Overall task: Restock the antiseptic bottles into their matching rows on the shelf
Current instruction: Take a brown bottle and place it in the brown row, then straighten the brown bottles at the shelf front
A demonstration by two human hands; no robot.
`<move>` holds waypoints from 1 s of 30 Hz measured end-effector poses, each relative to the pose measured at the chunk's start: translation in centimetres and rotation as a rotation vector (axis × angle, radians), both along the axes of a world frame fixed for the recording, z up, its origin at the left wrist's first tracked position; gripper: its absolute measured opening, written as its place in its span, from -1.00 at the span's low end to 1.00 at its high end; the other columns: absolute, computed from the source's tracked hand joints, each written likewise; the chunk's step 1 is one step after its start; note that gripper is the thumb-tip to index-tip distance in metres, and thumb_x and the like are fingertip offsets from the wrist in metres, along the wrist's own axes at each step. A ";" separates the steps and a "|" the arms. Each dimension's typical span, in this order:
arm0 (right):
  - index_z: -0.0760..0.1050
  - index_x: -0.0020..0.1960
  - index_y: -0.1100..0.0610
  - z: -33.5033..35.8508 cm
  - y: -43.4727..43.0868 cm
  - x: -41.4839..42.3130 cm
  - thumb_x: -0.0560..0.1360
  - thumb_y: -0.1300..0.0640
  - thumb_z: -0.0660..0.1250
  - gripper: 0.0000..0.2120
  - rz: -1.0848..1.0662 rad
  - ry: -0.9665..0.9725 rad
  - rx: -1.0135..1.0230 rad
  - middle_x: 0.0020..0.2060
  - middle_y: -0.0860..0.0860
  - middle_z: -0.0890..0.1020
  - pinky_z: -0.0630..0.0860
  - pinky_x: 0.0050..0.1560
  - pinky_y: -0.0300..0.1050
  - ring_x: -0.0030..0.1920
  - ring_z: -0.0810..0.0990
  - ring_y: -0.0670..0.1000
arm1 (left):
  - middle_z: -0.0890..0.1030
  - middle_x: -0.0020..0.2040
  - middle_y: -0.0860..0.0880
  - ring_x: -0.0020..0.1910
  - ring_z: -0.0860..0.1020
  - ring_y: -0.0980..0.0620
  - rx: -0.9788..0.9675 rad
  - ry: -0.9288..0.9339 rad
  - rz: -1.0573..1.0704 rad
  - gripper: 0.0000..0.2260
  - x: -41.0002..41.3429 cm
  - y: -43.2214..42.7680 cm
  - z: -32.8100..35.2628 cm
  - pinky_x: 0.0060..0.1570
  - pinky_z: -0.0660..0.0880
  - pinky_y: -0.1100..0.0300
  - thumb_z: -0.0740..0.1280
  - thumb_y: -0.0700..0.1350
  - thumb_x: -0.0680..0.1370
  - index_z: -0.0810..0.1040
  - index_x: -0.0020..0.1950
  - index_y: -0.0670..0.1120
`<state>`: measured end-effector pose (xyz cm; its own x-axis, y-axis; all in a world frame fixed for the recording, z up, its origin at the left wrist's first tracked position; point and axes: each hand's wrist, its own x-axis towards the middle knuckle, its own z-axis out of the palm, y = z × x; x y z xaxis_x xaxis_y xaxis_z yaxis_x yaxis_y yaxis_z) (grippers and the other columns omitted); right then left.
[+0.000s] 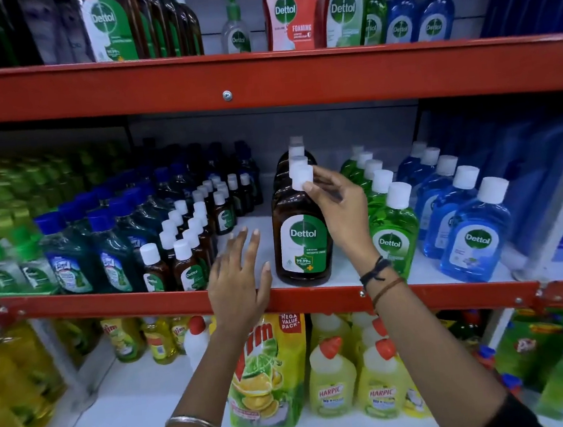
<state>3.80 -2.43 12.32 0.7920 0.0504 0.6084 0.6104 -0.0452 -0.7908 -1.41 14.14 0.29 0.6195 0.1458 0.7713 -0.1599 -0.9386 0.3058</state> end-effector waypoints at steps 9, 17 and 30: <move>0.35 0.36 -0.16 -7.4 -1.9 -4.3 0.48 -0.31 -0.02 -0.47 0.064 0.296 0.108 0.33 -0.18 0.42 0.32 0.43 -0.04 0.40 0.36 -0.10 | 0.14 0.37 0.52 0.37 0.11 0.55 -0.667 0.147 -0.486 -0.49 -0.3 -4.4 3.7 0.37 0.09 0.43 -0.05 0.27 0.59 0.08 0.54 0.23; 0.33 0.40 -0.15 -7.2 -2.8 -3.9 0.45 -0.36 -0.07 -0.39 0.140 0.362 0.070 0.40 -0.11 0.34 0.34 0.43 0.16 0.34 0.34 -0.11 | 0.22 0.09 0.73 0.14 0.25 0.66 -0.641 0.162 -0.472 -0.25 -0.8 -4.2 3.8 0.26 0.29 0.16 -0.16 0.55 0.42 0.04 0.54 0.25; 0.33 0.33 -0.21 -7.1 -3.7 -4.2 0.43 -0.41 -0.02 -0.43 0.210 0.319 0.067 0.31 -0.16 0.40 0.39 0.38 -0.03 0.40 0.37 -0.07 | 0.26 0.23 0.62 0.26 0.20 0.59 -0.701 0.028 -0.391 -0.34 -0.7 -5.2 3.4 0.35 0.20 0.25 -0.11 0.47 0.49 0.17 0.51 0.22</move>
<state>-0.38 -6.12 5.18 0.9185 0.2001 0.3411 0.3241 0.1133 -0.9392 -2.08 8.92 3.72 0.7436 0.3589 0.5641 -0.4212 -0.4037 0.8121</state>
